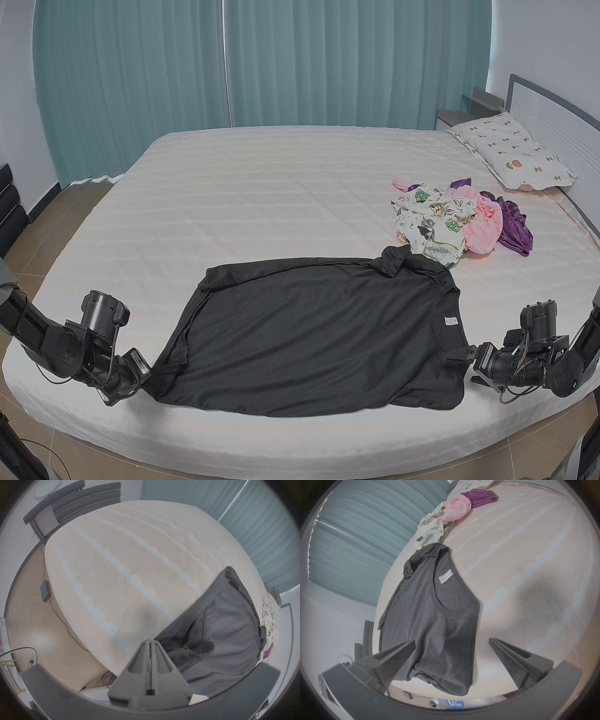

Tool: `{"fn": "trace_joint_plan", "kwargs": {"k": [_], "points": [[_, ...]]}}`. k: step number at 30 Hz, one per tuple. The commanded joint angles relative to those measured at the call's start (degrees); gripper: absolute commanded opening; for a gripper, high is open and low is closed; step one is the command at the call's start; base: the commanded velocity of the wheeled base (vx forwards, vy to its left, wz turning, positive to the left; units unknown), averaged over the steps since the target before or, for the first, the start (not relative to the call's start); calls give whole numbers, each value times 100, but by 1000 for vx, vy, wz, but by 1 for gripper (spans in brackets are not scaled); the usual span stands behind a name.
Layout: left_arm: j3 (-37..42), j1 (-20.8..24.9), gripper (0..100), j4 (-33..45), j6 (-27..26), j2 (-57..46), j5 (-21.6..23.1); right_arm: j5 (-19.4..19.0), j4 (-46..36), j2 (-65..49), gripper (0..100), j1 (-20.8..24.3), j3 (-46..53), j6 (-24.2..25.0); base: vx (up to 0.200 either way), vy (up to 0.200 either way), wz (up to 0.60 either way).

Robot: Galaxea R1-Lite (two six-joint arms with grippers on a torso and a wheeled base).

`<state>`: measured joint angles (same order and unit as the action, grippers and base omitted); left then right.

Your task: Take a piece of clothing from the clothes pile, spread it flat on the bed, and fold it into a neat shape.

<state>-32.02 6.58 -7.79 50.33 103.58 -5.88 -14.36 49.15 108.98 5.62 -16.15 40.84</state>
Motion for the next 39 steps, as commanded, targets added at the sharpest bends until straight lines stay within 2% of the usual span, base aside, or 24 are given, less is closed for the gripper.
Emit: {"fn": "trace_joint_plan", "kwargs": {"k": [1, 3, 4, 9, 14, 22, 26, 28, 32, 39], "points": [[-41, 1, 0, -12, 11, -31, 16, -5, 7, 123, 100, 71, 7, -6, 0, 0, 0], [-58, 1, 0, -12, 11, -66, 16, -5, 15, 273, 100, 106, -72, 3, 0, 0, 0], [-85, -8, 0, -12, 11, -66, 16, -14, 15, 334, 0, 106, -125, 3, 0, 0, 0], [-181, -17, 0, -12, 20, -58, 25, 3, 24, 554, 0, 168, -389, 38, 0, 0, 0], [-454, -87, 0, -12, 82, -40, 8, 12, 15, 571, 0, -96, -1065, 117, 0, 0, 0], [-972, -105, 0, -100, 697, 13, -10, -14, 59, 694, 0, -149, -1777, 372, 0, 0, 0], [-981, -105, 0, -451, 873, 74, -1, 12, 499, 914, 0, -149, -1944, 390, 0, 0, 0], [-964, -105, 0, -689, 890, 189, -10, 30, 1176, 1283, 0, -114, -1971, 372, 0, 0, 0], [-999, -131, 0, -742, 952, 268, -1, 74, 2028, 1731, 0, -105, -2138, 372, 0, 0, 0], [-999, -131, 0, -1040, 987, 347, -1, 65, 2248, 1995, 0, -87, -2586, 372, 0, 0, 0]]}}
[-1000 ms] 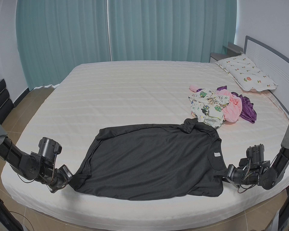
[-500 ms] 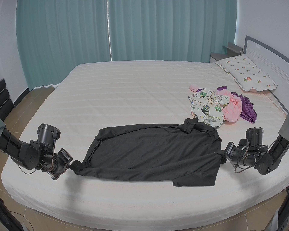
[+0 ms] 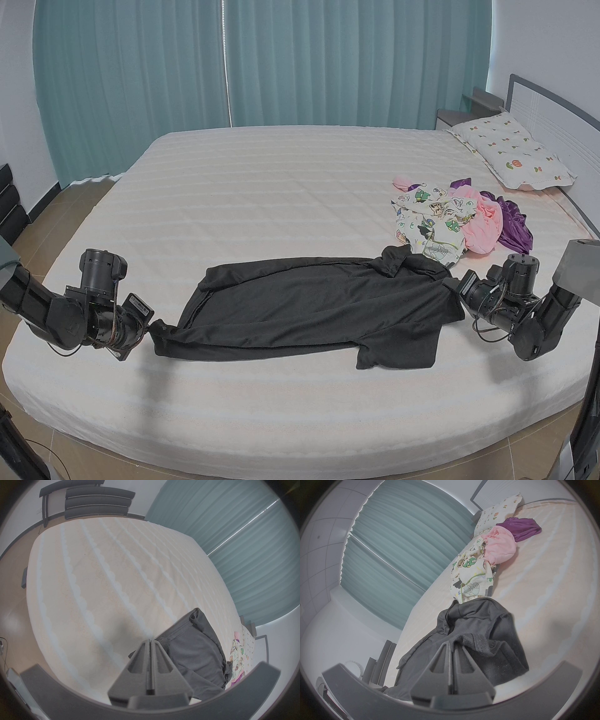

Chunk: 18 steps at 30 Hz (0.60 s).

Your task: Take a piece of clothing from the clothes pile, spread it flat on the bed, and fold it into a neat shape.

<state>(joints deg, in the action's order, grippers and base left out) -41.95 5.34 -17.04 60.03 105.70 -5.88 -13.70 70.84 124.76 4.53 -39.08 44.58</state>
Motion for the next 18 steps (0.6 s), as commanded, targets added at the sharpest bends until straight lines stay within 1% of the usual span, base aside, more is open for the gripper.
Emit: {"fn": "trace_joint_plan", "kwargs": {"k": [1, 4, 5, 6, 7, 8, 12, 18], "points": [[-15, -7, 0, -159, 18, 143, -1, 8, 106, 444, 0, 30, -372, -2, 0, 0, 0], [-68, -7, 0, -229, 27, 205, -1, 43, 246, 506, 0, 21, -688, 112, 0, 0, 0], [-94, -7, 0, -238, 62, 231, -1, 140, 325, 514, 0, 30, -785, 200, 0, 0, 0], [-94, -7, 0, -238, 71, 231, -1, 157, 343, 514, 0, 30, -794, 209, 0, 0, 0], [-147, -7, 0, -238, 185, 258, 8, 324, 466, 523, 0, 47, -917, 314, 0, 0, 0], [-173, -7, 0, -238, 220, 266, 8, 359, 501, 550, 0, 74, -961, 332, 0, 0, 0], [-226, -7, 0, -256, 238, 328, 8, 421, 527, 708, 0, 109, -1216, 323, 0, 0, 0], [-261, 2, 0, -256, 238, 363, 8, 412, 448, 936, 0, 162, -1312, 297, 0, 0, 0]]}}
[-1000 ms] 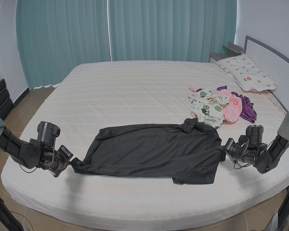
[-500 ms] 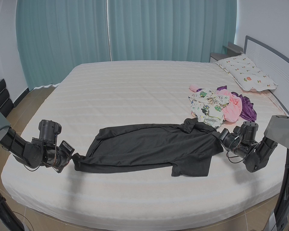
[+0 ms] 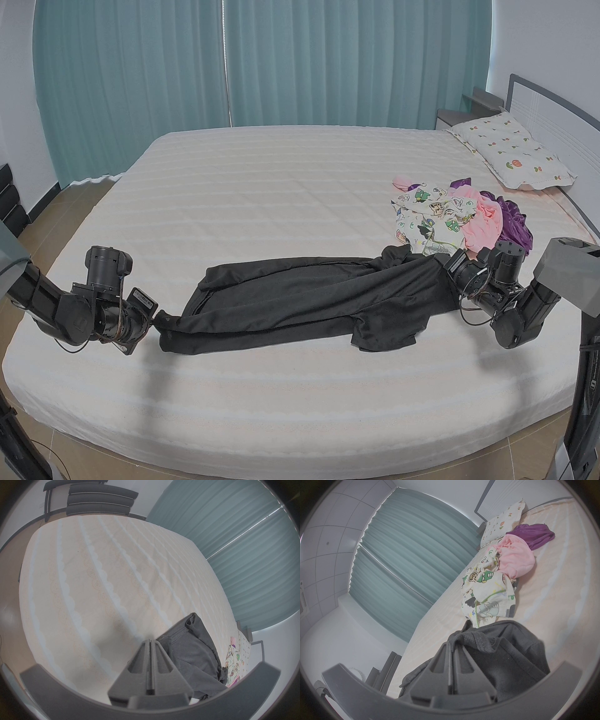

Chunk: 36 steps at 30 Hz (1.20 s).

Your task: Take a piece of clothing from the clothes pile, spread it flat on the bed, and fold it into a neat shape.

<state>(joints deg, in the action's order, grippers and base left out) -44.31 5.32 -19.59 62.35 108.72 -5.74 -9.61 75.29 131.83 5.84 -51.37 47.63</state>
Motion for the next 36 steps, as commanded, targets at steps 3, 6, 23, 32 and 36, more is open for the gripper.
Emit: {"fn": "trace_joint_plan", "kwargs": {"k": [3, 6, 23, 32, 36], "points": [[-34, 5, 0, -1, 5, 71, 3, 3, 3, 308, 100, 23, -180, -8, 0, 0, 0], [-60, 5, 0, -1, 14, 80, 3, 3, 38, 291, 100, 5, -75, -8, 0, 0, 0], [-51, 5, 0, 8, 128, 27, 3, -1465, 74, -992, 100, 5, 2536, -781, 0, 0, 0], [-42, 31, 0, 8, 128, 9, 12, -2019, 74, -808, 100, 277, 2703, -1608, 0, 0, 0], [-51, 31, 0, 8, 128, 18, 12, -2010, 74, -509, 100, 471, 2509, -1994, 0, 0, 0]]}}
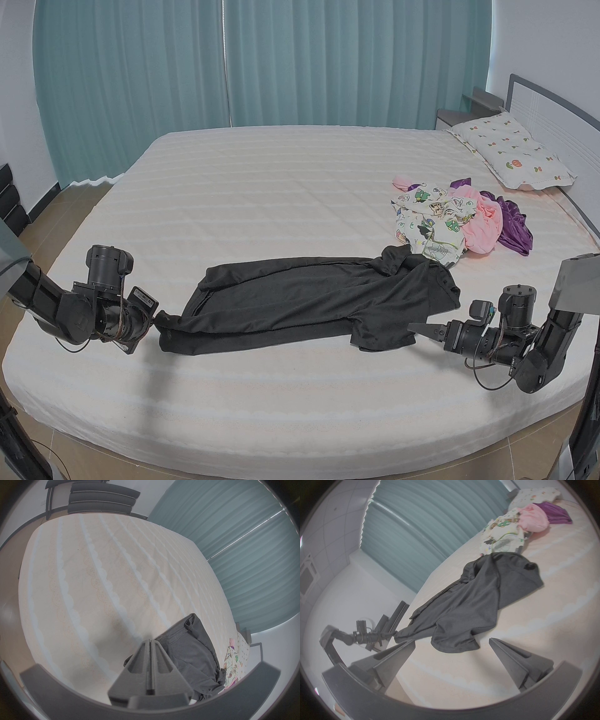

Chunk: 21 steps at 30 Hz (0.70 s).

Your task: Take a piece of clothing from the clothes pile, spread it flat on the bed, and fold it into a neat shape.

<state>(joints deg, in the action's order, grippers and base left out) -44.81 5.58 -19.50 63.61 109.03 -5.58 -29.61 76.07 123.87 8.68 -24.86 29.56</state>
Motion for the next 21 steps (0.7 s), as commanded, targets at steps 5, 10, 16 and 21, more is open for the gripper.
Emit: {"fn": "trace_joint_plan", "kwargs": {"k": [5, 10, 16, 21], "points": [[8, 4, 0, 17, 2, -22, -4, -10, -22, 472, 100, 424, -300, -407, 0, 0, 0], [-1, 4, 0, 17, 2, -22, -4, -10, -57, 533, 100, 442, -450, -566, 0, 0, 0], [-1, 4, 0, 26, 2, -22, -4, -1, -48, 480, 100, 371, -441, -697, 0, 0, 0], [-1, 4, 0, 34, 2, -22, -4, -1, -57, 445, 100, 231, -424, -768, 0, 0, 0]]}}
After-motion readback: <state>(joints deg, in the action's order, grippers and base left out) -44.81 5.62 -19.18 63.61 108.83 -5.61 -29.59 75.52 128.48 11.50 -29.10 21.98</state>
